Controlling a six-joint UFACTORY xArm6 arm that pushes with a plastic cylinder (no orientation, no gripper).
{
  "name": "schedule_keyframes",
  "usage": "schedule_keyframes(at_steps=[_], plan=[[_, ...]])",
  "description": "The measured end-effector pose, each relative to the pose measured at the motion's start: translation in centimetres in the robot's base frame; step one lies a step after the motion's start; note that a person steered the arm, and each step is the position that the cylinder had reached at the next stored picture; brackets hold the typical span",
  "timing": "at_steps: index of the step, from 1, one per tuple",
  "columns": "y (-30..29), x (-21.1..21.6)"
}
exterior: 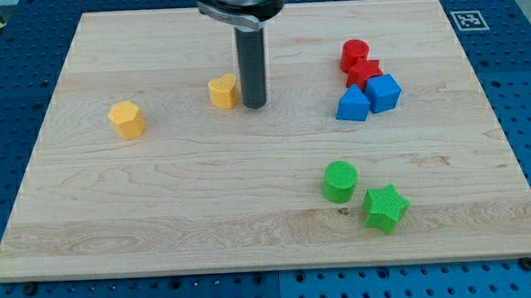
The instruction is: Push the yellow heart towards the yellow hexagon
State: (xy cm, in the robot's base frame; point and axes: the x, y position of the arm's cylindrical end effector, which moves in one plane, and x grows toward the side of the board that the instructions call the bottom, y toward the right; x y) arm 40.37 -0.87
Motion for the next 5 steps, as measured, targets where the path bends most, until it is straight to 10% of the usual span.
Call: schedule_keyframes(at_steps=[5], plan=[[-7.3, -2.3]])
